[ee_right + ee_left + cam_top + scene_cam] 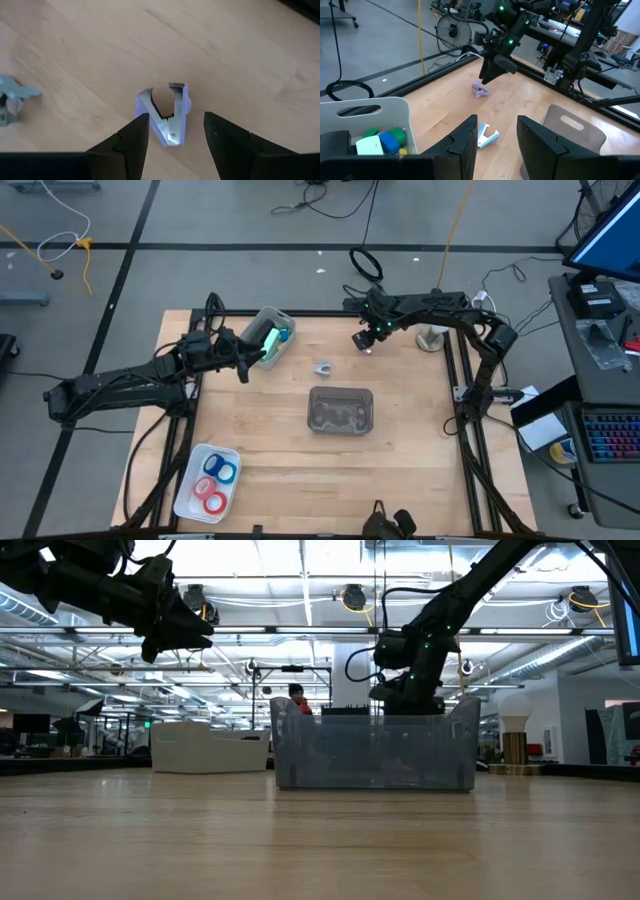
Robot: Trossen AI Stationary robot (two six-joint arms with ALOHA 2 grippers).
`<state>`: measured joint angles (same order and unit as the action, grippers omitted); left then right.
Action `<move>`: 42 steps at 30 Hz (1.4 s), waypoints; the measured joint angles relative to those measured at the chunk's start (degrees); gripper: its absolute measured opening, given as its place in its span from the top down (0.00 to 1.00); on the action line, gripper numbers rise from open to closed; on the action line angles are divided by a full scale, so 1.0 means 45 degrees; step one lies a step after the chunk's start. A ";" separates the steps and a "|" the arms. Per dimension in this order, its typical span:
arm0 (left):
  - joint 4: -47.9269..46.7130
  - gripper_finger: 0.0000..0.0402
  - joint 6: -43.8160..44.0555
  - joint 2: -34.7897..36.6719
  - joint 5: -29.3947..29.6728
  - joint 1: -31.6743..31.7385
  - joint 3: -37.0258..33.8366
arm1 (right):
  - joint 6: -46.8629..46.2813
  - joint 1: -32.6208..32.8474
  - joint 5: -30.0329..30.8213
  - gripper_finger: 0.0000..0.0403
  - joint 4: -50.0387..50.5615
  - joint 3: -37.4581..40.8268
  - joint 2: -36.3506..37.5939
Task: Pick and place Stapler, Stapler remover, tape
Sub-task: Put the purple staple remover into the black bin
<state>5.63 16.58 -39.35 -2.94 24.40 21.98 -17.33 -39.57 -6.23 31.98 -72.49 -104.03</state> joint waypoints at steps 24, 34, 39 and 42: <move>0.0019 0.66 -0.0073 0.0000 0.0007 -0.0005 0.0000 | -0.0624 -0.0438 -0.0678 0.68 -0.0672 0.0005 -0.1001; 0.0019 0.66 -0.0073 0.0000 0.0010 0.0000 0.0005 | -0.0620 -0.0452 -0.0678 0.91 -0.0678 0.0005 -0.0996; 0.0023 0.66 -0.0073 0.0000 0.0010 0.0000 0.0005 | -0.0382 -0.0452 -0.0677 0.98 -0.0712 -0.0005 -0.0942; 0.0022 0.66 -0.0071 0.0000 0.0010 -0.0001 0.0005 | -0.0350 -0.0452 -0.0663 0.99 -0.0628 0.0004 -0.0759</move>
<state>5.73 16.26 -39.35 -2.90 24.40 22.00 -18.91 -41.60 -9.21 29.15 -72.47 -107.44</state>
